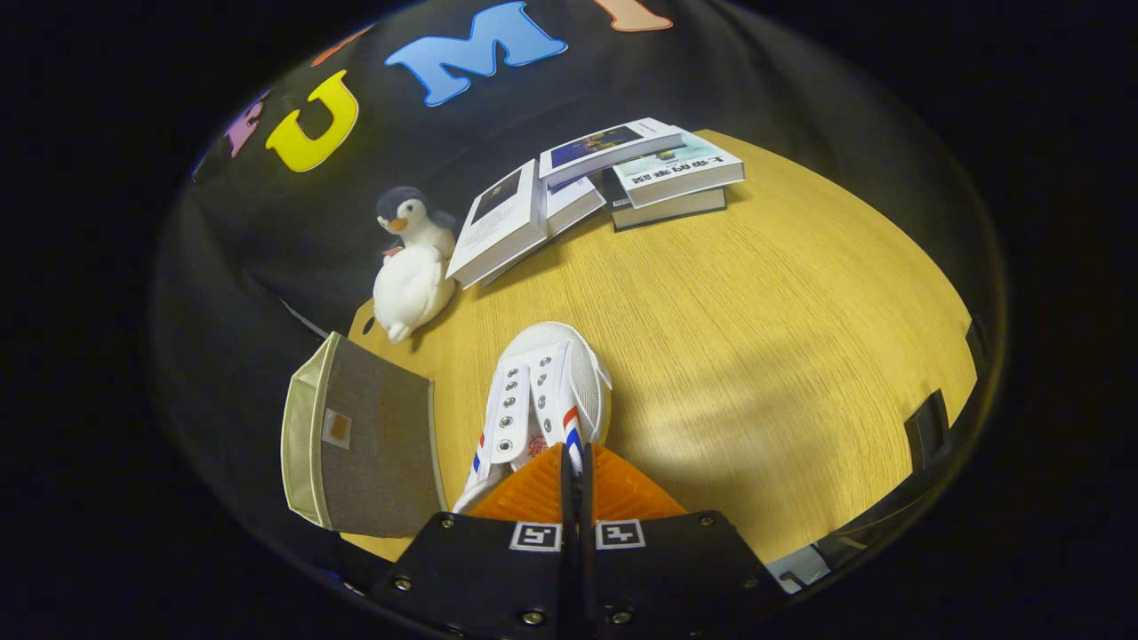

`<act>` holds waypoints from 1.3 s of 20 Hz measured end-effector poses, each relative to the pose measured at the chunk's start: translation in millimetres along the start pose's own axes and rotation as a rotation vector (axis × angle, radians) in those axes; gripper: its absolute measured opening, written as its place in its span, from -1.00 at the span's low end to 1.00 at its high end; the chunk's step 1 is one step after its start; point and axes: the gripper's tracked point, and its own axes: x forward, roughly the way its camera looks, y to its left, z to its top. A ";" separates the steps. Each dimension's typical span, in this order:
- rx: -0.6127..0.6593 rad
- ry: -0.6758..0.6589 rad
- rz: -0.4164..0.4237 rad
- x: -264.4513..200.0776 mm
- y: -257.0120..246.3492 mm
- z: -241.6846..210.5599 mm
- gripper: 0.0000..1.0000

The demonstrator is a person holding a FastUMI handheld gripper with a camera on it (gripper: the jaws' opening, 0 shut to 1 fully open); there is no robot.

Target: Open the storage box then place both shoes into the box .Put the left shoe in first, then the right shoe, with the right side of both shoes facing outward in a uniform manner.

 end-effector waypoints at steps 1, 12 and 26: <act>-0.003 0.010 0.008 0.6 2.7 -0.7 -1.00; 0.056 -0.030 0.190 -26.9 74.3 19.0 -1.00; -0.017 -0.042 0.325 -38.9 195.2 17.4 -1.00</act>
